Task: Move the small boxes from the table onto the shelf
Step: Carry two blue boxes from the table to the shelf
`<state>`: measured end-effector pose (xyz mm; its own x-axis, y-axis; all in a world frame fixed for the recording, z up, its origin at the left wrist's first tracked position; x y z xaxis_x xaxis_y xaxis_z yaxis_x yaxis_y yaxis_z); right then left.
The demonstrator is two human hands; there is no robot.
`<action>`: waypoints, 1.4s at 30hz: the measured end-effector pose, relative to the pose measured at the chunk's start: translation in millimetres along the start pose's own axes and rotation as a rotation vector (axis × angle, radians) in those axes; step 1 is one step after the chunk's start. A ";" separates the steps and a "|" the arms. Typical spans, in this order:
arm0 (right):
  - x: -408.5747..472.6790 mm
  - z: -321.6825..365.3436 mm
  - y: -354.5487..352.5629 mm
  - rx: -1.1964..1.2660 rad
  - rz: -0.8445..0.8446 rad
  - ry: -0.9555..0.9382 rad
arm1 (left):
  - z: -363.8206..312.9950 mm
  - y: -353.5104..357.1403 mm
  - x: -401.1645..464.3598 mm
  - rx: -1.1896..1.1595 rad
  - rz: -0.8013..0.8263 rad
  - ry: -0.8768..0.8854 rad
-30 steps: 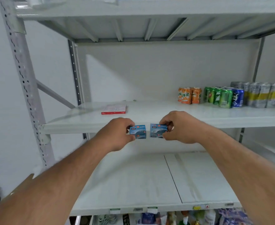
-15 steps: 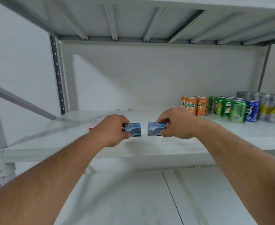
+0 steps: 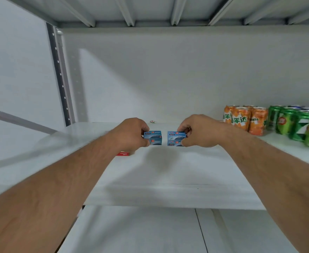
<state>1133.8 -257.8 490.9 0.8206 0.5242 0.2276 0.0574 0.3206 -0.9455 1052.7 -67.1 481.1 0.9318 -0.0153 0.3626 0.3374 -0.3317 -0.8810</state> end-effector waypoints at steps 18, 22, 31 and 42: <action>52.6 -19.2 26.5 -0.007 0.070 0.075 | 28.4 32.1 59.6 0.073 0.116 0.053; 55.3 -19.1 30.9 -0.007 0.080 0.080 | 34.9 34.3 61.3 0.070 0.135 0.057; 56.7 -12.8 35.7 -0.011 0.095 0.086 | 38.5 36.3 61.8 0.054 0.161 0.068; 52.7 -14.9 38.6 -0.034 0.142 0.124 | 36.1 43.0 62.8 0.065 0.205 0.068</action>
<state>1187.8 -229.5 462.8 0.8856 0.4602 0.0631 -0.0463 0.2227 -0.9738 1130.6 -48.2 455.1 0.9714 -0.1403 0.1916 0.1517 -0.2540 -0.9552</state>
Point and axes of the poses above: each hand's wrist, its own x-axis towards the middle knuckle, its own y-axis out of the palm, z = x × y, the point moved 4 cm from there along x, towards the middle knuckle, and after that the axes turned 7 degrees about y, right-handed, at the moved point
